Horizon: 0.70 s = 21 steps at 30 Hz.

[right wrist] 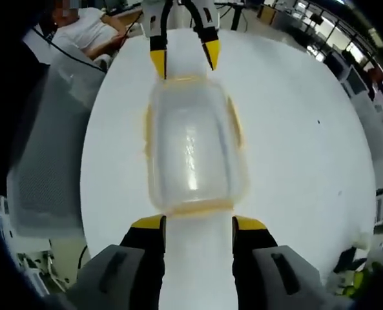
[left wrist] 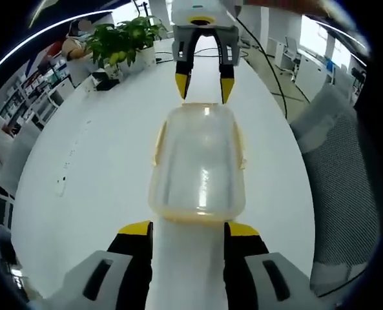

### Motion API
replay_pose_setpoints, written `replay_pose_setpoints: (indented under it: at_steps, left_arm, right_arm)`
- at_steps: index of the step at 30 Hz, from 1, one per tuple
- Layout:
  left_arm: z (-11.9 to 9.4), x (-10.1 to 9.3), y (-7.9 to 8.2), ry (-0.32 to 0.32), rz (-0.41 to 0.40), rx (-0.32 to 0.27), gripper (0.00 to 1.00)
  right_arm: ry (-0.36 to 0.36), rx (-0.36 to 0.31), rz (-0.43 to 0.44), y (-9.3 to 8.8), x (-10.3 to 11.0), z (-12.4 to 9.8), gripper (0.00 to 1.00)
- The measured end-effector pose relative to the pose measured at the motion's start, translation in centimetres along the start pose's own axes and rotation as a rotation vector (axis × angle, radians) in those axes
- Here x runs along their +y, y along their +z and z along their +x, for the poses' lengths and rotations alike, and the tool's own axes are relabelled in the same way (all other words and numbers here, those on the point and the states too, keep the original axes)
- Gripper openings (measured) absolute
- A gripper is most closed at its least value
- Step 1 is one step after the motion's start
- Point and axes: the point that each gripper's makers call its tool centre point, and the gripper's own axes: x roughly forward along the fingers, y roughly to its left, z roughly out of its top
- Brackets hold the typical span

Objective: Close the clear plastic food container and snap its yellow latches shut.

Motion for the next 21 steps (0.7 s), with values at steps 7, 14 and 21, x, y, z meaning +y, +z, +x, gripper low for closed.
replay_pose_setpoints:
  at_steps: [7,14,21]
  left_arm:
    - [-0.7,0.4,0.3,0.053,-0.143,-0.037,0.37]
    - [-0.8,0.8,0.3,0.106,-0.259,-0.065,0.37]
    - [-0.5,0.3,0.2,0.128,-0.418,-0.098,0.36]
  right_arm:
    - [-0.044,-0.065,0.161,0.2,-0.6,-0.9,0.33]
    - [-0.091,-0.132,0.293,0.8,-1.0,-1.1,0.33]
    - [-0.114,-0.192,0.482,0.6,-0.6,-0.4,0.32]
